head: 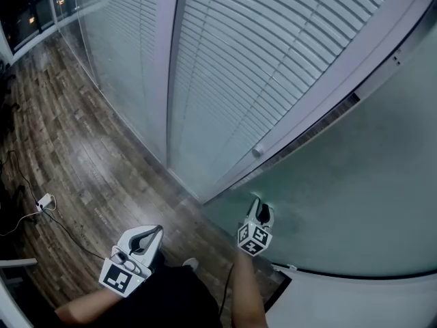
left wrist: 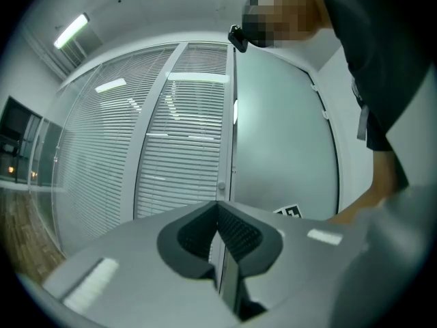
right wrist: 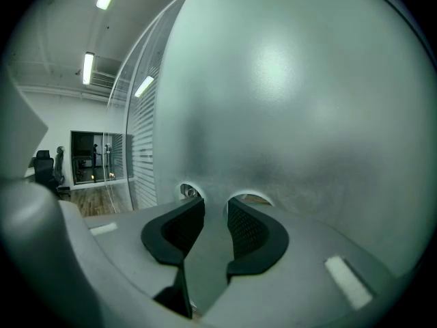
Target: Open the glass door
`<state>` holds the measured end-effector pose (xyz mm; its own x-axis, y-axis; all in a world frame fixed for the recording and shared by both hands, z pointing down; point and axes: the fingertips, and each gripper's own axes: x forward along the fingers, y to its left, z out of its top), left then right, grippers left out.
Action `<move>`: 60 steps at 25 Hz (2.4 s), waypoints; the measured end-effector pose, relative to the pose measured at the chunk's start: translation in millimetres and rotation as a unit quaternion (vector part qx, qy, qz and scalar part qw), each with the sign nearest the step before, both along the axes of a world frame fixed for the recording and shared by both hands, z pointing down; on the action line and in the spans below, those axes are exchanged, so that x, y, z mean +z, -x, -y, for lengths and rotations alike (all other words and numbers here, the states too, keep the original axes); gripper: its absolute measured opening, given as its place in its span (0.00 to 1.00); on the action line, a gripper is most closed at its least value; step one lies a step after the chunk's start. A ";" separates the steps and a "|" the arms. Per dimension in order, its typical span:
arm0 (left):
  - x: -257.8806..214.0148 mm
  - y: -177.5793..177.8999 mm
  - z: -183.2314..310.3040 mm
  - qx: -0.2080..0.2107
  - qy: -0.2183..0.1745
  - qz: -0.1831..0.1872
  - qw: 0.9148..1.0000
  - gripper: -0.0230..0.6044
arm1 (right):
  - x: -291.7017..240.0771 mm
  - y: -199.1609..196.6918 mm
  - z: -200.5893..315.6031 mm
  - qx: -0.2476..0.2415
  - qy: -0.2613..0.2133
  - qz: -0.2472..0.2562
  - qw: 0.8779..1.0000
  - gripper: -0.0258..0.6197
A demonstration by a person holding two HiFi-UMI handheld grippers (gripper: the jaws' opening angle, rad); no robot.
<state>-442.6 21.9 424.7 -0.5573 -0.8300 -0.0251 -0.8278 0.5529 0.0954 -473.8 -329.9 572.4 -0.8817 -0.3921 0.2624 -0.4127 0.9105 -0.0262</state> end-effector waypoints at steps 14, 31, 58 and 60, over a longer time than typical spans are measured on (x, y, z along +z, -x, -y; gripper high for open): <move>-5.1 -18.3 4.3 0.086 -0.025 -0.028 0.996 0.04 | -11.0 -54.3 -49.3 -0.019 -0.002 0.003 1.000 0.21; 6.7 -49.6 37.7 0.246 -0.030 -0.056 0.967 0.04 | -11.2 -113.6 -104.8 -0.013 0.008 0.016 1.000 0.21; 0.0 -166.1 91.4 0.343 -0.023 0.020 0.939 0.16 | 3.9 -226.1 -189.1 -0.047 0.013 0.035 0.998 0.21; 1.4 -174.1 85.9 0.337 -0.023 0.025 0.941 0.16 | 6.9 -232.2 -195.5 -0.054 0.015 0.029 0.998 0.21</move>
